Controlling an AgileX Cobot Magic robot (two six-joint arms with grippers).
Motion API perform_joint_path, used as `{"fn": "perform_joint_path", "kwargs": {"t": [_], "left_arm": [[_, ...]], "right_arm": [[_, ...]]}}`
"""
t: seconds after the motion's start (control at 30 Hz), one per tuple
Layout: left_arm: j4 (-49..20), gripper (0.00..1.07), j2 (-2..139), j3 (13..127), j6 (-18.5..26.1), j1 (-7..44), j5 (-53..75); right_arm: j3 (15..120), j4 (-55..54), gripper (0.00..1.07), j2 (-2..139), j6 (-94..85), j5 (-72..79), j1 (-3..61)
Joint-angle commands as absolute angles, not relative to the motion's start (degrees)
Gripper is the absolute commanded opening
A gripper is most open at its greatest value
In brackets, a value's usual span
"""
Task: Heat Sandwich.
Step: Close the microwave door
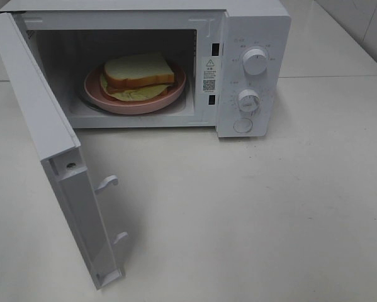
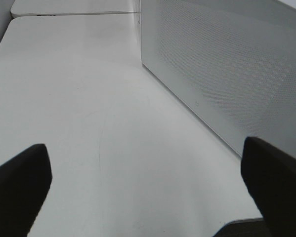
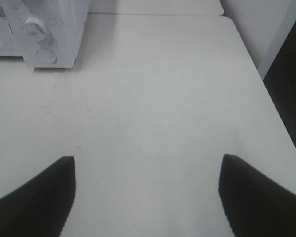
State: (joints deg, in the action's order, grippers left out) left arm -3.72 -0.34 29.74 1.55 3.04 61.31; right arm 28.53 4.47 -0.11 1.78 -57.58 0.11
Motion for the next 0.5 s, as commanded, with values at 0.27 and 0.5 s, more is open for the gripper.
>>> {"fn": "perform_joint_path", "kwargs": {"t": [0.27, 0.5], "left_arm": [[-3.90, 1.00, -1.20, 29.62, 1.55, 2.98, 61.36], [-3.90, 1.00, -1.20, 29.62, 1.55, 2.98, 61.36]], "right_arm": [[28.48, 4.30, 0.76, -1.83, 2.12, -56.95, -0.57], [28.48, 4.30, 0.76, -1.83, 2.12, -56.95, -0.57]]}}
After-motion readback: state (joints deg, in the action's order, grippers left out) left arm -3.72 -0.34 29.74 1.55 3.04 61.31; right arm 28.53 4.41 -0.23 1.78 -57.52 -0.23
